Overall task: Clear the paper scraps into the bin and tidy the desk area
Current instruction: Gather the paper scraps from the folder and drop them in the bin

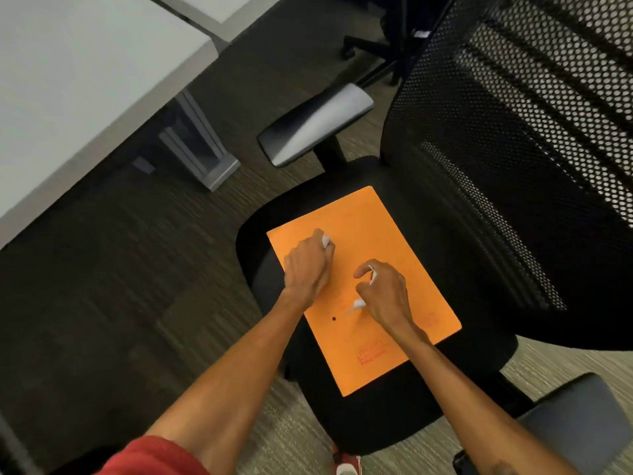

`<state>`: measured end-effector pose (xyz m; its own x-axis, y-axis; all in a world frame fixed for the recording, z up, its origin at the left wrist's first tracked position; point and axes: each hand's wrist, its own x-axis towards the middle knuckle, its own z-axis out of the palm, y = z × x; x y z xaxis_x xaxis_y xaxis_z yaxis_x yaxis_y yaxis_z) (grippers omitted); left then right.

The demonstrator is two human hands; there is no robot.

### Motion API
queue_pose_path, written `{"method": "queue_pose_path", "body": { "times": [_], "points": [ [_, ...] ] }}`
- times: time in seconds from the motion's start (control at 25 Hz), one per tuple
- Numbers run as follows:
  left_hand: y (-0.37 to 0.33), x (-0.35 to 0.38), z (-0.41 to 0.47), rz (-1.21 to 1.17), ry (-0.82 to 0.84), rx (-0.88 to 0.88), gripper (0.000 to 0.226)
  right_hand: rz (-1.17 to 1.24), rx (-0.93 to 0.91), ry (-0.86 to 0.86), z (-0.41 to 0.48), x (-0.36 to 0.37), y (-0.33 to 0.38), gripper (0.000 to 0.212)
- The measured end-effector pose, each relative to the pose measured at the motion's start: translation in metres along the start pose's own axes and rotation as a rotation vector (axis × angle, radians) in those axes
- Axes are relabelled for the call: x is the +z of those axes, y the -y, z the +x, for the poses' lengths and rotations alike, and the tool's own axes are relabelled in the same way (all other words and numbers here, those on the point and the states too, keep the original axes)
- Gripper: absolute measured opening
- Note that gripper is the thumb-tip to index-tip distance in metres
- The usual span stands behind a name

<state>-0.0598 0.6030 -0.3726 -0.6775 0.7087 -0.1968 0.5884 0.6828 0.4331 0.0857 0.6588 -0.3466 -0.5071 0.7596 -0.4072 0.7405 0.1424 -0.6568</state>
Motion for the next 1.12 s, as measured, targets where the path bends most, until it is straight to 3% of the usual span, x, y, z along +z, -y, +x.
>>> {"method": "queue_pose_path", "body": {
  "times": [0.44,0.84,1.12],
  "points": [
    [0.191,-0.087,-0.143,0.011,-0.061,-0.315,0.022,-0.079,-0.242,0.176,-0.077,0.155,0.141,0.023],
    [0.374,-0.154,-0.296,0.058,0.008,-0.725,0.041,-0.262,-0.274,0.456,-0.209,0.327,0.253,0.019],
    [0.487,-0.181,-0.412,-0.017,0.015,-0.982,0.046,-0.317,-0.226,0.617,-0.314,0.454,0.291,0.023]
  ]
}}
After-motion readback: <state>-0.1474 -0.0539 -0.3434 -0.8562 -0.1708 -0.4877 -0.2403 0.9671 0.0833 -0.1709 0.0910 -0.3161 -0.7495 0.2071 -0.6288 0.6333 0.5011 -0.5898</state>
